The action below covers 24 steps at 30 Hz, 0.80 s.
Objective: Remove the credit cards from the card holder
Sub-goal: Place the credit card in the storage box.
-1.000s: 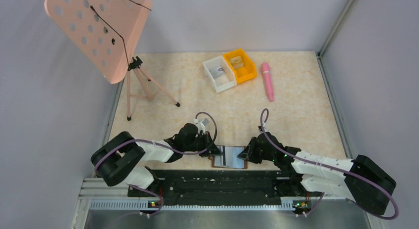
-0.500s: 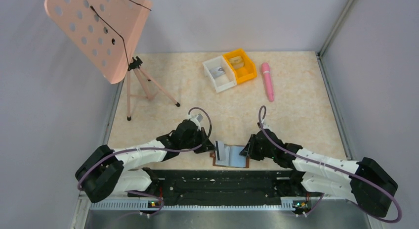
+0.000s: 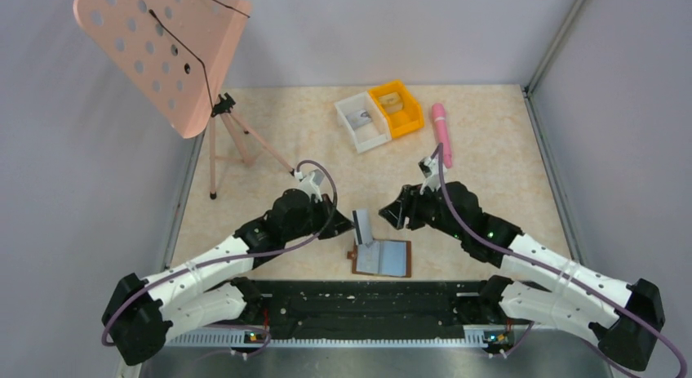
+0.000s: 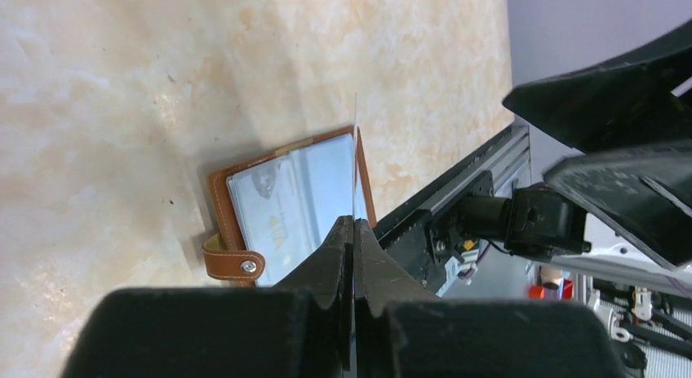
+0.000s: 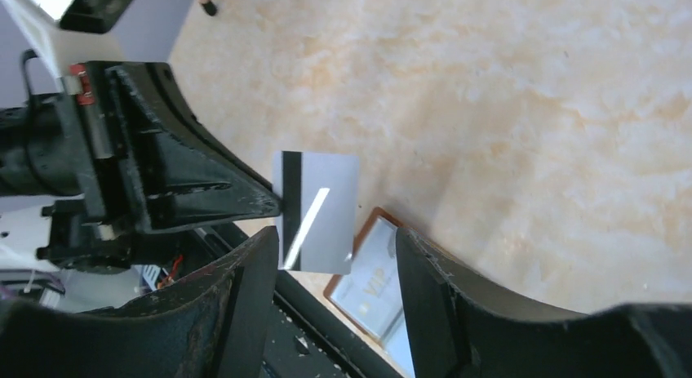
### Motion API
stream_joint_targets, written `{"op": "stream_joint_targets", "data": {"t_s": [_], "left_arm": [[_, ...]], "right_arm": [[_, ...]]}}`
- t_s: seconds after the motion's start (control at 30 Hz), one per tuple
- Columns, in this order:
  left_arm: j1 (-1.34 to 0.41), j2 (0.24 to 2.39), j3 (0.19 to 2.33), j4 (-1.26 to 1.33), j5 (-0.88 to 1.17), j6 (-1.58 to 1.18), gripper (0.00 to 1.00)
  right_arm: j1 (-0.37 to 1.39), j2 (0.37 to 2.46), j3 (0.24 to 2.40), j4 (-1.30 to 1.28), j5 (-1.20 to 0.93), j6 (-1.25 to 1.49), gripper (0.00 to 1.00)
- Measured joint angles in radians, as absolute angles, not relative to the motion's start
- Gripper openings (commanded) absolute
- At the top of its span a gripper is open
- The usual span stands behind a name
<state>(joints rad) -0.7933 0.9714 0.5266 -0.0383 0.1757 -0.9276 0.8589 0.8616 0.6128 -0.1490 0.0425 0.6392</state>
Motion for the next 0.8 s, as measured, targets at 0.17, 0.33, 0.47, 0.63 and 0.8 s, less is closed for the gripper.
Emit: {"op": "stream_joint_targets", "data": {"t_s": [0.17,0.33,0.47,0.63,0.8], "left_arm": [[-0.786,0.918,0.570,-0.109,0.109,-0.977,0.00],[-0.784,0.885,0.608,-0.173,0.046,-1.086,0.00],[-0.784,0.881,0.635,-0.234,-0.006,-1.192,0.00],[-0.782,0.879,0.636,-0.263,-0.025,-1.344,0.00],[-0.782,0.860,0.636,-0.263,-0.034,-1.453,0.00]], "right_arm": [[0.864,0.874,0.668,-0.111,-0.021,0.478,0.56],[0.873,0.856,0.603,0.057,-0.016,0.190,0.54],[0.892,0.759,0.469,0.236,-0.038,-0.086,0.58],[1.017,0.782,0.447,0.332,-0.046,-0.441,0.61],[1.094,0.841,0.395,0.400,-0.035,-0.659,0.61]]}}
